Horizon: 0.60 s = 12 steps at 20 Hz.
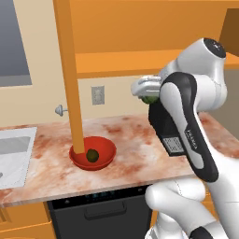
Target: Pick the avocados from the cabinet and place them in one bowl. Pick the apple from the sink and place it in the other bowl.
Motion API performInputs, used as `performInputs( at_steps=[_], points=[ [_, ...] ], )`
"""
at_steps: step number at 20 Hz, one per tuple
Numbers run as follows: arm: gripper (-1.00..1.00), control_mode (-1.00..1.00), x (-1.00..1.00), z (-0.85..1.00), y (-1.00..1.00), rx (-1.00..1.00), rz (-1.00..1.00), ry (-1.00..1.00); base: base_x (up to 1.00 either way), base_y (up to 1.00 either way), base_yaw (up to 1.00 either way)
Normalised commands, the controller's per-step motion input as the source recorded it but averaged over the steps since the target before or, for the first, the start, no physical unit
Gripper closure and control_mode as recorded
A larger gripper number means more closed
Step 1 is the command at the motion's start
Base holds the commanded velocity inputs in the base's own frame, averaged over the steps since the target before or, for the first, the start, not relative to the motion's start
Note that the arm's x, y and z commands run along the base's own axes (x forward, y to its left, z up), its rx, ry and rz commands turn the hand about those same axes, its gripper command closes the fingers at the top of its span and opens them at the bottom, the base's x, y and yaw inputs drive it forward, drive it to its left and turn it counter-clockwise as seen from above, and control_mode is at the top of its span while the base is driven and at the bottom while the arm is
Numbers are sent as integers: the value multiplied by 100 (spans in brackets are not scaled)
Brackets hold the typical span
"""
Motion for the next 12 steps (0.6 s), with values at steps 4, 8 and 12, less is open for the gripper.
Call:
performInputs(
  at_steps=[4,8,12],
  points=[
    [100,-100,-6,-54,34,-16,12,4,0,0,0],
    [100,-100,0,-61,33,-16,12,3,0,0,0],
    [100,-100,13,-62,19,-13,11,0,0,0,0]
  ],
)
